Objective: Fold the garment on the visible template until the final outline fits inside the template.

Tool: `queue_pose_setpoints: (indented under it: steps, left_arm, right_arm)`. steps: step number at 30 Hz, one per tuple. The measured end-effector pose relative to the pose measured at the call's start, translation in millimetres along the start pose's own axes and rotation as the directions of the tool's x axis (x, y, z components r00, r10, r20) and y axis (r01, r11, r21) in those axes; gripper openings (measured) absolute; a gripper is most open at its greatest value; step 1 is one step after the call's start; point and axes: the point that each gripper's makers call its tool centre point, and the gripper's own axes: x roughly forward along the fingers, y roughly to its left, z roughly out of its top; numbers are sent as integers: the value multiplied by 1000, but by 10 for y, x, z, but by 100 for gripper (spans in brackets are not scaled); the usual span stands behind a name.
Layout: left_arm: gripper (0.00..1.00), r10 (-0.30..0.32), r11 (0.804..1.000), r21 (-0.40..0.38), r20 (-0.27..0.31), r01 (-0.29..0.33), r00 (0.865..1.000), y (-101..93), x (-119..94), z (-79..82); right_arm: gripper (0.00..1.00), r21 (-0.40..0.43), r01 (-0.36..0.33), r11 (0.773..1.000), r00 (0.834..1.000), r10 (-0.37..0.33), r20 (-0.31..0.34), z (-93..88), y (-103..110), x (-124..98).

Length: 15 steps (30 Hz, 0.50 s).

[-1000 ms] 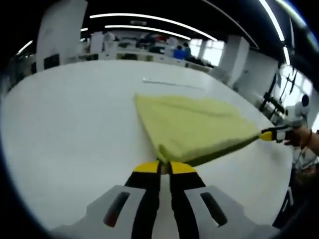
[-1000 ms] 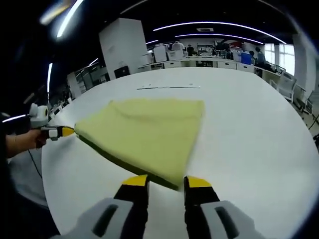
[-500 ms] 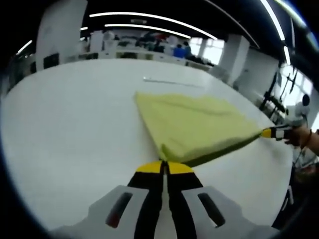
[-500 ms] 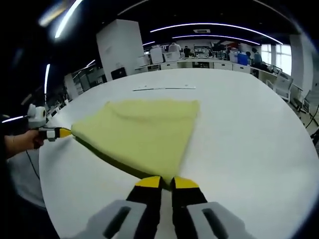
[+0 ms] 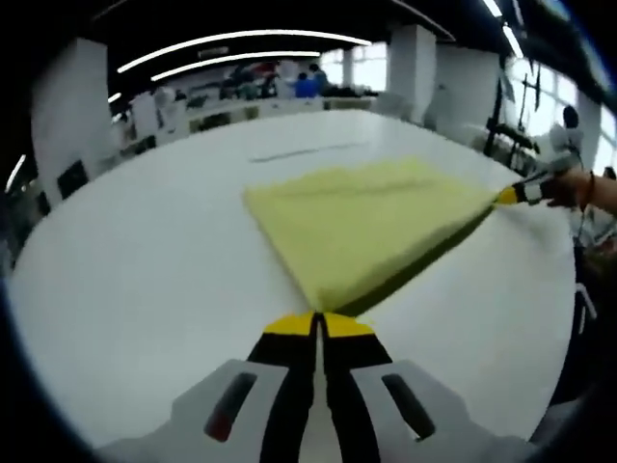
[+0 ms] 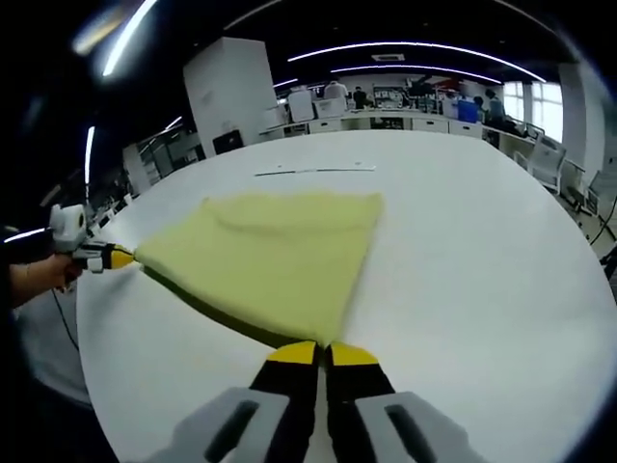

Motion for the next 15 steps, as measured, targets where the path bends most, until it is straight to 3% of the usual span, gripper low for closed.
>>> queue_pose_setpoints:
  steps: [10,15]
  left_arm:
    - [0,-7,1000,26,-27,7,1000,-30,-73,-96]
    - [0,-9,1000,-26,-36,8,999,-42,-133,-155]
  right_arm:
    - [0,-6,-13,1000,1000,13,-23,-77,61,-58]
    - [0,-7,-25,1000,999,24,-35,-121,105,-101]
